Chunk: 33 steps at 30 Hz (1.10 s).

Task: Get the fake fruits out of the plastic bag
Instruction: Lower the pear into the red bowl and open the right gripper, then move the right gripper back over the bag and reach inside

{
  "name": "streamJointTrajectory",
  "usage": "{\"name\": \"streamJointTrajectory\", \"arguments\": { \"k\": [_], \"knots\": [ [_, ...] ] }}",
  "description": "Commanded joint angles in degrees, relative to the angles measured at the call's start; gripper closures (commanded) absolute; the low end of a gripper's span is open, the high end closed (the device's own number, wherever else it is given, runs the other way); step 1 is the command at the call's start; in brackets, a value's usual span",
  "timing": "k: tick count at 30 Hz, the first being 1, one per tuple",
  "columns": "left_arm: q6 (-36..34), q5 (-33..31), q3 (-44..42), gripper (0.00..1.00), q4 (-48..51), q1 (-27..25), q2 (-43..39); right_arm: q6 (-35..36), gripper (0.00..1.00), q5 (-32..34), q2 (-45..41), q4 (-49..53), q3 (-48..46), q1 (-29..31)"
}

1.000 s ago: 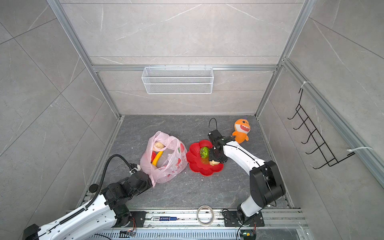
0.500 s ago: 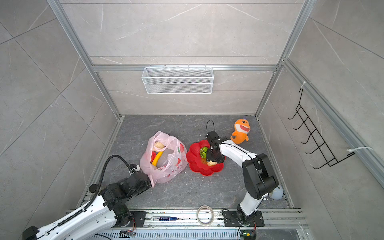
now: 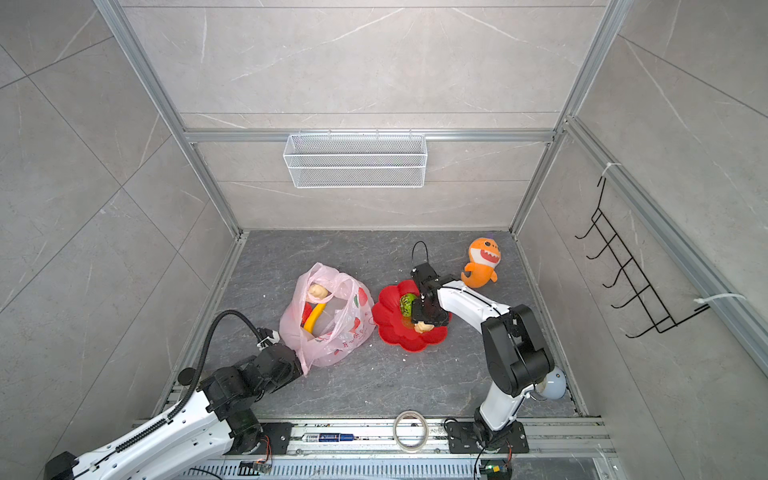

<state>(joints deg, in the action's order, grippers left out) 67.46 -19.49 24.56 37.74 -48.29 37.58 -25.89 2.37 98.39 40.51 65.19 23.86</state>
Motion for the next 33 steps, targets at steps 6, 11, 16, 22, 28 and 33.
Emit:
{"name": "streamJointTrajectory", "arguments": {
  "k": [6, 11, 16, 22, 28, 33],
  "knots": [
    [-0.2, -1.2, 2.1, 1.0, 0.4, -0.2, 0.0, -0.7, 0.25, 2.3, -0.7, 1.3, 0.0, -0.2],
    [-0.1, -1.4, 1.7, 1.0, -0.1, -0.2, -0.4, 0.0, 0.21, 2.4, -4.1, 2.7, 1.8, -0.2],
    [0.0, -1.0, 0.6, 1.0, -1.8, -0.2, 0.1, 0.5, 0.16, 2.2, -7.4, 4.6, 3.0, -0.1],
    [0.0, -0.7, 0.6, 1.0, -2.1, -0.2, 0.0, 0.5, 0.27, 0.7, -16.1, 7.9, 6.0, 2.6],
    [-1.1, 2.8, -0.3, 1.0, -5.1, -0.2, 0.3, 0.4, 0.35, 1.9, -16.1, 9.5, 15.9, 17.1],
    [-1.8, 6.4, -1.7, 1.0, -5.7, -0.2, 0.1, -2.1, 0.4, 1.5, -7.5, 3.0, 23.6, 28.0]
  ]
}}
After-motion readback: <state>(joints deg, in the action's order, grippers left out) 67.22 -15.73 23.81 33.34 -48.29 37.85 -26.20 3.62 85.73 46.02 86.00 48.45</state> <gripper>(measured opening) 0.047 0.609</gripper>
